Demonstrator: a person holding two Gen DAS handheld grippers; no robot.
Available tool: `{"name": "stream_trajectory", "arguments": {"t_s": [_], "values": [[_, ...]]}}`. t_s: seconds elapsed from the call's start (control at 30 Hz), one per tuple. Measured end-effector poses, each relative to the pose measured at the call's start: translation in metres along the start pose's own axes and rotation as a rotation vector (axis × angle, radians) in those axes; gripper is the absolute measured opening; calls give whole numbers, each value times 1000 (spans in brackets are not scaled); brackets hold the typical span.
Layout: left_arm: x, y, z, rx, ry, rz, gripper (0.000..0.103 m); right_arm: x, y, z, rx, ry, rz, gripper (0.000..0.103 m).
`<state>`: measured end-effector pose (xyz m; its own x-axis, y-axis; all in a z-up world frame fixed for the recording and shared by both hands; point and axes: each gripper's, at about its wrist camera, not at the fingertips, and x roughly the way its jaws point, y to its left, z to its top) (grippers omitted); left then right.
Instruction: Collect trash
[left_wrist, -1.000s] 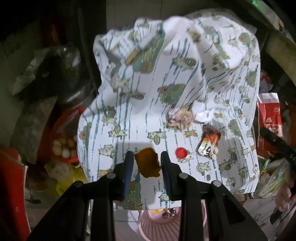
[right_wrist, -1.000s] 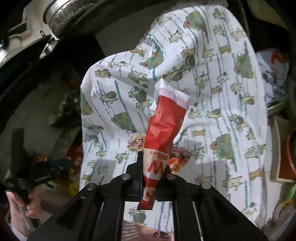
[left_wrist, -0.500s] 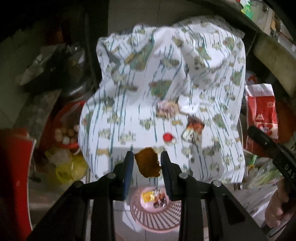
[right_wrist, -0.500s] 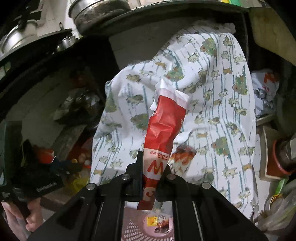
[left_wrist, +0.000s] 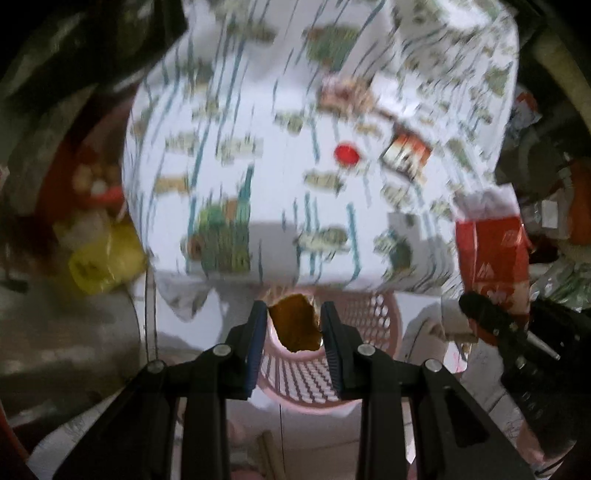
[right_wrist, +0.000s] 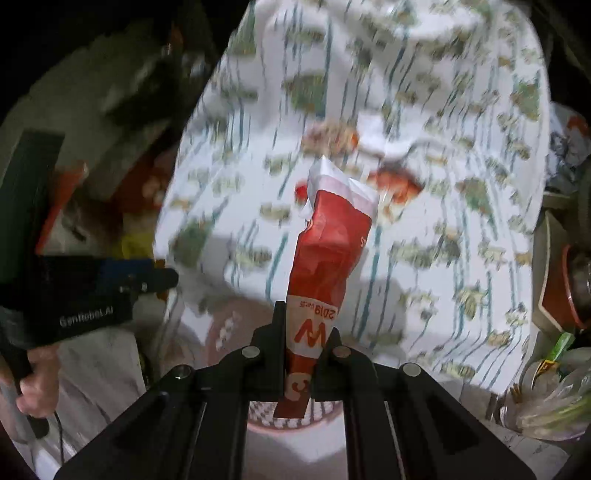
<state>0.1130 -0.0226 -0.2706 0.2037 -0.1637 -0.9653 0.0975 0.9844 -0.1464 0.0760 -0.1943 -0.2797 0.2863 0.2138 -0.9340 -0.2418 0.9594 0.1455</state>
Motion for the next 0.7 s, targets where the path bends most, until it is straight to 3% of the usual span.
{"name": "stream_trajectory", "arguments": {"t_s": [0.07, 0.17, 0.4, 0.7], "values": [[19, 3, -3, -20, 73, -13, 28, 26, 0, -10, -8, 105, -7, 10], [40, 7, -9, -47, 136, -18, 28, 54, -4, -25, 11, 196, -14, 10], [85, -6, -22, -18, 266, 10, 28, 95, -12, -42, 58, 290, 25, 10], [118, -4, -32, -22, 344, 59, 28, 147, -15, -68, 11, 387, -5, 9]]}}
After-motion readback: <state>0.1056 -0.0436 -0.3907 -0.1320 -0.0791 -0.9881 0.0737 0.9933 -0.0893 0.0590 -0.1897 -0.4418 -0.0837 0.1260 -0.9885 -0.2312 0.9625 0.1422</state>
